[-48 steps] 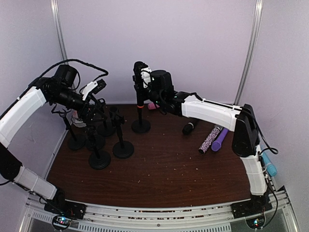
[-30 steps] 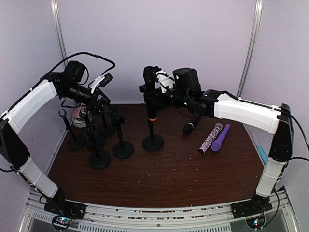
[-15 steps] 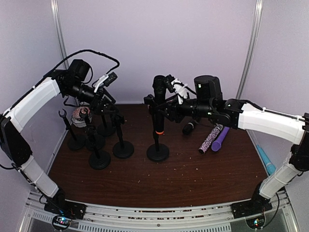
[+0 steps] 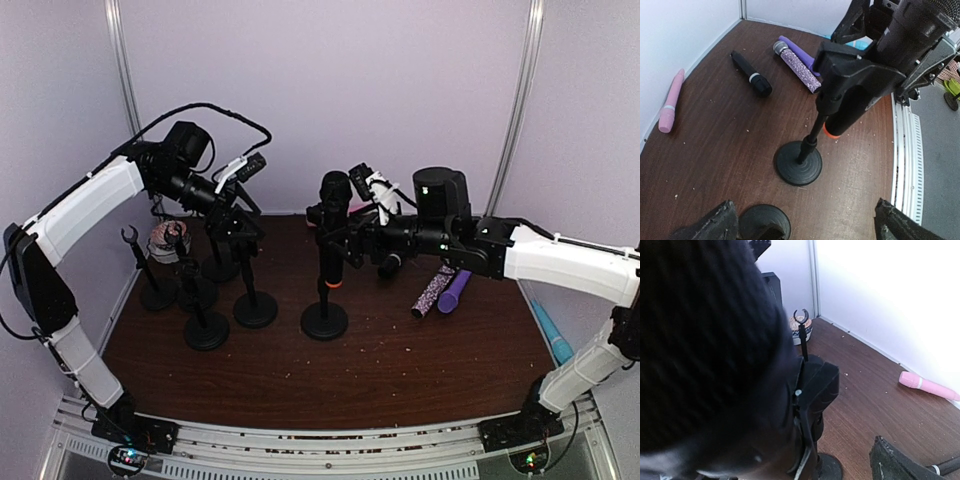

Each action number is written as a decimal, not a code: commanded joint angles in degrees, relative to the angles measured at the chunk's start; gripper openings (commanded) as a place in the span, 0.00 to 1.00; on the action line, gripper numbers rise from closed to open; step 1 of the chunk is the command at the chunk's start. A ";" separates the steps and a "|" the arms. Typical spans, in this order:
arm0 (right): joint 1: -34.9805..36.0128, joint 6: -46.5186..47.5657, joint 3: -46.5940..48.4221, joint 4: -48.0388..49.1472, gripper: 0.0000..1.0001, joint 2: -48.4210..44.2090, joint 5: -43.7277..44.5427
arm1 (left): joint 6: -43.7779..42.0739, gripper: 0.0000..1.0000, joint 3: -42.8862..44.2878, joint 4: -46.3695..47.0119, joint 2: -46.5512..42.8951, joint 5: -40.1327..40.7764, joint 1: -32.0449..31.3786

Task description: Remove the microphone from the stand

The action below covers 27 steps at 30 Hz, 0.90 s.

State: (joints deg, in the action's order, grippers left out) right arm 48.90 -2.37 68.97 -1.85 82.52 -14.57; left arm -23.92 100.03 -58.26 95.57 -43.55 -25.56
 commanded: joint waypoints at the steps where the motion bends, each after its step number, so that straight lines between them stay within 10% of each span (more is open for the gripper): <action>1: 0.57 -3.99 -2.07 5.67 0.91 -4.32 4.77 | -2.35 0.98 4.64 2.45 2.08 -1.01 -1.14; 27: 11.34 -1.95 -0.54 11.60 0.50 -4.82 30.94 | -3.66 0.98 10.32 5.16 8.93 -8.96 -6.28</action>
State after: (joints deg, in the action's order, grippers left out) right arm 60.12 -5.69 66.52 8.38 77.91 14.63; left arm -26.46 108.47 -55.05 103.42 -50.41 -31.24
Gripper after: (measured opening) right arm 0.535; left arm 0.978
